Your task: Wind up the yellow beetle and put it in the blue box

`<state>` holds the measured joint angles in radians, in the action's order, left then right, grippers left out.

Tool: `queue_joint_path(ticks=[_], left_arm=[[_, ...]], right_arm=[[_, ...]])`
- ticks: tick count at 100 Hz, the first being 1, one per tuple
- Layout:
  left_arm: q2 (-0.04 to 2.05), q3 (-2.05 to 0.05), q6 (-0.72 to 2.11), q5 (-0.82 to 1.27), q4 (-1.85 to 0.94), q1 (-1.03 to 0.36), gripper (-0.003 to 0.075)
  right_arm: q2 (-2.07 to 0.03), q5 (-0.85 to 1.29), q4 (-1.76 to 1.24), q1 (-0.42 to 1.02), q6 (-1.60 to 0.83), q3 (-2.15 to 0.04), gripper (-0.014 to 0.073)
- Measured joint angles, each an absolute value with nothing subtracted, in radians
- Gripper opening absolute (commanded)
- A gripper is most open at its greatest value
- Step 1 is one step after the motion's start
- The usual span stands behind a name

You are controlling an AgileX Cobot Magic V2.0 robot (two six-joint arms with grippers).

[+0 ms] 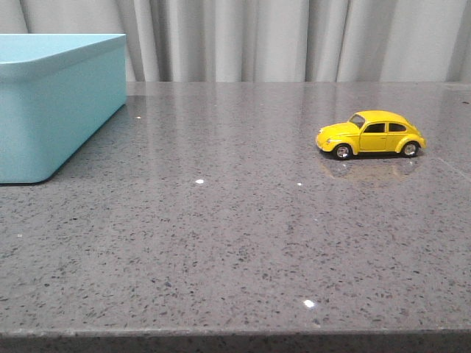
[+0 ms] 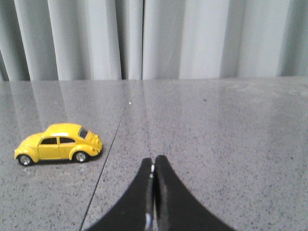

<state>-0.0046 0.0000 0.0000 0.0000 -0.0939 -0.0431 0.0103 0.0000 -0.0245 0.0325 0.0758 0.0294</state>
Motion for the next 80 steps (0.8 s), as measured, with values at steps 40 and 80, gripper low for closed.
queue_joint_path(ticks=[40,80], left_arm=[[0.017,-0.084,0.000,0.011,-0.095,-0.043,-0.0019],[0.338,-0.354,0.000,0.011,-0.095,-0.041,-0.0019]], right_arm=[[-0.020,0.158,-0.024,0.033,0.076,-0.118,-0.0058],[-0.327,0.280,-0.024,0.033,0.076,-0.396,-0.0058]])
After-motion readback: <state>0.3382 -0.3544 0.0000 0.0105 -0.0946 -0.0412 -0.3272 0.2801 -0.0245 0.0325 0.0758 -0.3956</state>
